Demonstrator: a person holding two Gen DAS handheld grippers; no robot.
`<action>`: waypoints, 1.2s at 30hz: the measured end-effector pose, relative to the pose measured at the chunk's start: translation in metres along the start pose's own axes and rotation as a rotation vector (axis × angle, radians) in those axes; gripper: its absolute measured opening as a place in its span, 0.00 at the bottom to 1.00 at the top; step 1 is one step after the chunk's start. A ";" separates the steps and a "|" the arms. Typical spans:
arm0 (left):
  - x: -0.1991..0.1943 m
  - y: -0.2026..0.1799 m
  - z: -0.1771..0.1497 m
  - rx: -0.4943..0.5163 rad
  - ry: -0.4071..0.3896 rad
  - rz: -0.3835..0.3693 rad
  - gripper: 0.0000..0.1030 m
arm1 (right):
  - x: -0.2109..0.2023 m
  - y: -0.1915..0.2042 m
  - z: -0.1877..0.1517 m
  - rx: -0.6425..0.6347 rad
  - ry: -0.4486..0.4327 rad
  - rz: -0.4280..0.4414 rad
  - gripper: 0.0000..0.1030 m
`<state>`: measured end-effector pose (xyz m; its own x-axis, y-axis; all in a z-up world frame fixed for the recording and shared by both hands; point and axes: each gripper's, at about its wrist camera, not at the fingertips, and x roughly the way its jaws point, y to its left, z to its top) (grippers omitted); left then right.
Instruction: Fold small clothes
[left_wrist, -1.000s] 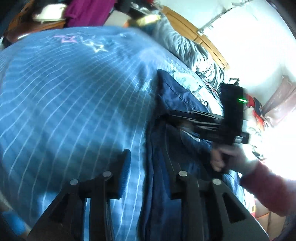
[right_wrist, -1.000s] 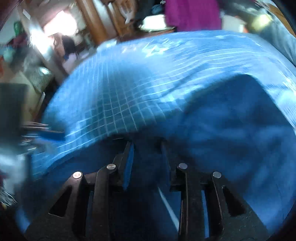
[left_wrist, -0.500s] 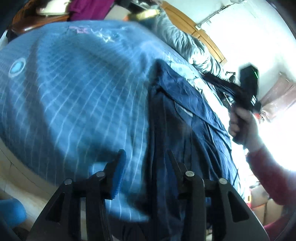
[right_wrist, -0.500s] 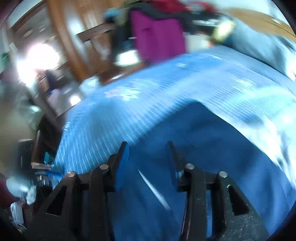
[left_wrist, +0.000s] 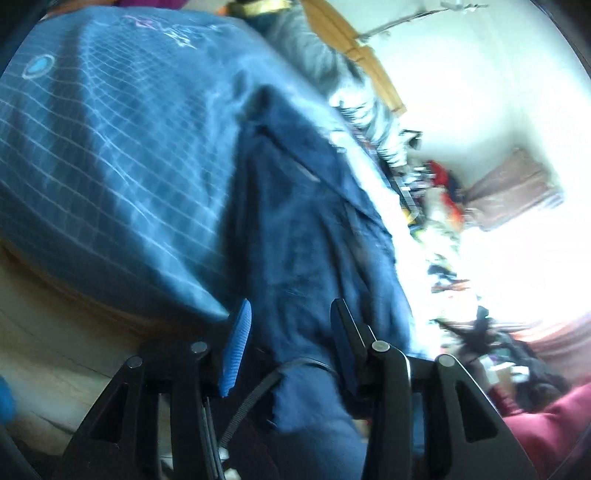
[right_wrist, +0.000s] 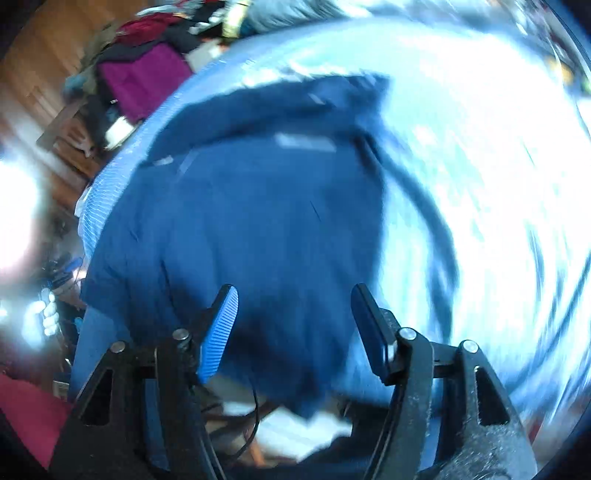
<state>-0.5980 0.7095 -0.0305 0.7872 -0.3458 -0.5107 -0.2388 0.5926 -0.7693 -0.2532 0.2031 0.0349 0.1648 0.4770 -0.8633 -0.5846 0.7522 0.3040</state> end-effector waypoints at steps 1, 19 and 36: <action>-0.003 -0.003 -0.003 0.000 0.012 -0.032 0.52 | 0.003 -0.006 -0.011 0.019 0.029 0.000 0.63; 0.006 0.032 -0.034 -0.033 0.151 0.127 0.64 | 0.079 -0.037 -0.055 0.162 0.279 0.130 0.64; 0.036 0.034 -0.028 -0.049 0.228 0.045 0.66 | 0.088 -0.025 -0.059 0.101 0.296 0.100 0.64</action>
<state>-0.5937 0.6974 -0.0860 0.6279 -0.4784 -0.6139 -0.3021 0.5771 -0.7587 -0.2713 0.1998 -0.0725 -0.1360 0.4089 -0.9024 -0.5020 0.7568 0.4186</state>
